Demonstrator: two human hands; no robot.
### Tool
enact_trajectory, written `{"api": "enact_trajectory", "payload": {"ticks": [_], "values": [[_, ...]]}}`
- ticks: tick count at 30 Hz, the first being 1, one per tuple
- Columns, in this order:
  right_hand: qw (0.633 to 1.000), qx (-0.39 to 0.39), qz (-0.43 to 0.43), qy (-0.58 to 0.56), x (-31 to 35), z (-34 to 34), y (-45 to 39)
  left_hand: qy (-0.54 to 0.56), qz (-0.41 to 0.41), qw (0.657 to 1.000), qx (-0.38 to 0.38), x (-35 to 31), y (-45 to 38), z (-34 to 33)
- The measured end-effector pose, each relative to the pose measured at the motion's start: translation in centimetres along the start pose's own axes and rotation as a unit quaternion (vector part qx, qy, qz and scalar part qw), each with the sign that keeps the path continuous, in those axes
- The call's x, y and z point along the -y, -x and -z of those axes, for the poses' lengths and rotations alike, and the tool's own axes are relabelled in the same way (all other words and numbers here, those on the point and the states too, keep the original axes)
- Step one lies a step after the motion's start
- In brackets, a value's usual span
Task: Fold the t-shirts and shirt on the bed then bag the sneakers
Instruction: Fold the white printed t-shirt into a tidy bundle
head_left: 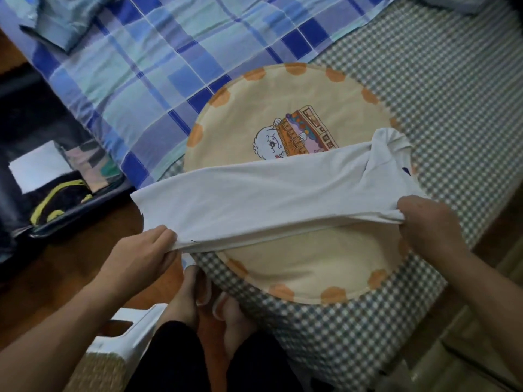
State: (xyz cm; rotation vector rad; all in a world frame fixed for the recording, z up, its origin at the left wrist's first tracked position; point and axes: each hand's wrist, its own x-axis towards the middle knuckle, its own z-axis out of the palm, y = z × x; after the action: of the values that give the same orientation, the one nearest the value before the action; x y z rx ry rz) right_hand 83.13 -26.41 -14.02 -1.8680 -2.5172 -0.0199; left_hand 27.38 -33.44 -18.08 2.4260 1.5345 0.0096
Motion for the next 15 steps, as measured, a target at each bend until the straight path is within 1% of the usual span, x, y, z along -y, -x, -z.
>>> {"api": "enact_trajectory", "payload": {"ticks": [4, 5, 7, 8, 9, 10, 11, 12, 13, 14, 15], "values": [[0.999, 0.031, 0.026, -0.014, 1.0, -2.2, 1.6, -0.005, 0.008, 0.999, 0.049, -0.4, 0.5, -3.0], [0.998, 0.049, 0.024, -0.015, 1.5, -3.0, 2.0, -0.005, 0.013, 0.998, 0.067, -0.3, 0.5, -3.8], [0.993, 0.114, -0.01, -0.012, 2.0, -4.7, 2.8, -0.014, 0.032, 0.994, 0.1, -0.4, 0.5, -5.0], [0.989, 0.147, -0.026, -0.014, 2.3, -5.3, 3.0, -0.04, 0.052, 0.992, 0.112, -0.6, 0.5, -5.4], [0.985, 0.167, -0.033, -0.022, 2.5, -5.5, 3.1, -0.07, 0.086, 0.984, 0.136, -1.1, 0.4, -5.5], [0.983, 0.177, -0.029, -0.036, 2.8, -5.5, 3.2, -0.096, 0.138, 0.971, 0.167, -1.8, 0.2, -5.1], [0.981, 0.189, -0.017, -0.052, 3.1, -5.1, 3.2, -0.113, 0.189, 0.955, 0.199, -2.7, -0.3, -4.4], [0.977, 0.203, -0.002, -0.066, 3.3, -4.5, 3.1, -0.123, 0.227, 0.932, 0.255, -3.7, -1.2, -3.6], [0.972, 0.221, 0.012, -0.076, 3.5, -3.6, 3.3, -0.109, 0.242, 0.915, 0.303, -4.7, -2.3, -2.9], [0.968, 0.234, 0.021, -0.087, 3.5, -2.9, 3.6, -0.08, 0.224, 0.909, 0.341, -6.1, -3.6, -2.2], [0.97, 0.221, 0.019, -0.104, 3.3, -2.2, 3.9, -0.041, 0.191, 0.913, 0.357, -7.8, -5.1, -1.7]]}}
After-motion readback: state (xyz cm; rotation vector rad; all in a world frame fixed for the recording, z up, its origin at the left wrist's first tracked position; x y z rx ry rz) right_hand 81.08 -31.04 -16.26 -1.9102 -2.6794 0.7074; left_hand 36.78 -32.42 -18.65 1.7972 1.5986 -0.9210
